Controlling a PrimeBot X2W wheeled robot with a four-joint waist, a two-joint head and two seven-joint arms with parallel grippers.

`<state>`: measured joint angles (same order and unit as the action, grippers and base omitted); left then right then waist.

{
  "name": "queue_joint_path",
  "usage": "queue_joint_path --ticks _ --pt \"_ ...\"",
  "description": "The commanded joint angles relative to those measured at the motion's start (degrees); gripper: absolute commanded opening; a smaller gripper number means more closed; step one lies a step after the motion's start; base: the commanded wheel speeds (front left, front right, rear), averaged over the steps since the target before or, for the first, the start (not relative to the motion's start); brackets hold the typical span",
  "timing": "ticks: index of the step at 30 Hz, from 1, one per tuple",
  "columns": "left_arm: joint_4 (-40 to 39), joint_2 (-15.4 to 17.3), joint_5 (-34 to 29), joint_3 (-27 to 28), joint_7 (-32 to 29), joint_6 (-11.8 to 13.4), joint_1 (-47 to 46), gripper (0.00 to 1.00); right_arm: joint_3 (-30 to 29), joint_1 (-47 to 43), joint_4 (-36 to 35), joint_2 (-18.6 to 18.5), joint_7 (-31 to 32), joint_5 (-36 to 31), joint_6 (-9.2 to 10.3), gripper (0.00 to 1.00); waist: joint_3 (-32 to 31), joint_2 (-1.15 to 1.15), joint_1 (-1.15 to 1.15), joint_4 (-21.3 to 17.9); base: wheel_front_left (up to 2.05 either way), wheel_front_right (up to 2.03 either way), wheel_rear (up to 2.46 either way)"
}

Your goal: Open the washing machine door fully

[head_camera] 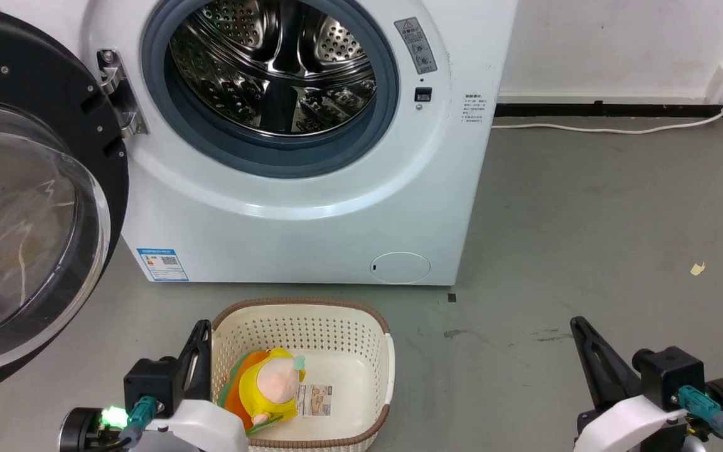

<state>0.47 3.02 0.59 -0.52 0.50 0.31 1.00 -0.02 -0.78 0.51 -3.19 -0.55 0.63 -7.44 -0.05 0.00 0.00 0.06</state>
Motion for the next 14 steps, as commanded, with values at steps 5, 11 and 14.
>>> queue_joint_path --ticks 5,11,14 --pt "-0.47 -0.14 -0.59 0.52 -0.50 -0.31 -1.00 0.00 0.02 0.78 -0.51 0.31 0.55 -0.63 -0.05 0.00 0.05 0.00 0.00 -0.06 0.00 0.00 0.00" --pt "-0.47 -0.14 -0.59 0.52 -0.50 -0.31 -1.00 0.00 0.02 0.78 -0.51 0.31 0.55 -0.63 -0.05 0.00 0.05 0.00 0.00 -0.06 0.00 0.00 0.00" --pt "-0.47 -0.14 -0.59 0.52 -0.50 -0.31 -1.00 0.00 0.02 0.78 -0.51 0.31 0.55 -0.63 -0.05 0.00 0.05 0.00 0.00 -0.06 0.00 0.00 0.00"
